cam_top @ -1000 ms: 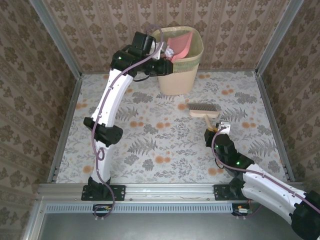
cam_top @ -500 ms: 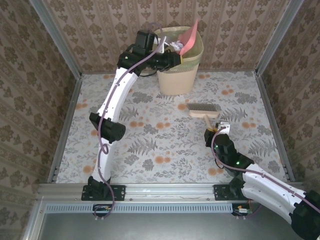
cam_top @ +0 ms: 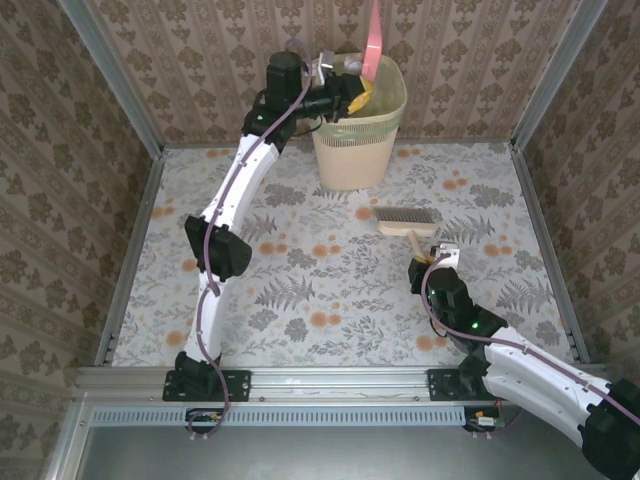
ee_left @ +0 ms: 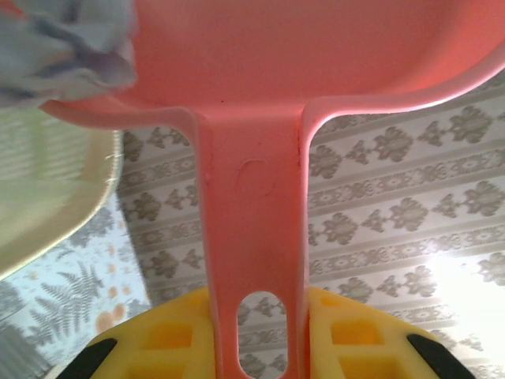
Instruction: Sweep away the paper scraps from the table
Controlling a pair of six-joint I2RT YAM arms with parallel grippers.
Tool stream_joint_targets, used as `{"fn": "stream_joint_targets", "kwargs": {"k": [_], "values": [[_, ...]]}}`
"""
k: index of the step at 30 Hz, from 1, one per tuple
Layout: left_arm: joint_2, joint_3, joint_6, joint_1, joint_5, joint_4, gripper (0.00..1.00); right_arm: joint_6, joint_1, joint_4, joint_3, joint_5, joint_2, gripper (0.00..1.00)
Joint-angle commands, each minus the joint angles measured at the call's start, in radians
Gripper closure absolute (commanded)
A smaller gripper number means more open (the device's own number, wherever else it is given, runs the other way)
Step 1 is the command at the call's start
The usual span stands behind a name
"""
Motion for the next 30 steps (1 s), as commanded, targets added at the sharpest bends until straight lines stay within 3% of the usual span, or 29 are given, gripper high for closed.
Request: {"fn": "stream_joint_targets", "kwargs": {"k": [1,6,10,23,30], "values": [[0.005,-0.023,-0.153,0.003,0.008,0.199,1.0,-0.013,-0.003,0.056,0.026,0.001,-0.001,1.0],[-0.006,-0.117,-0.283,0.001,-0.026,0.367,1.0,-0.016,-0.003,0.057,0.029,0.002,0.007,1.0],[-0.005,-0.119,-0.29,-0.004,-0.035,0.374,1.0,-0.016,-0.003,0.058,0.031,0.001,0.014,1.0],[-0.065,-0.103,-0.207,-0.024,0.003,0.305,1.0,-0.016,-0.003,0.055,0.036,0.005,0.028,1.0],[-0.193,-0.211,-0.049,-0.082,0.044,0.234,1.0,-0.012,-0.003,0.044,0.031,0.016,0.015,1.0]]}}
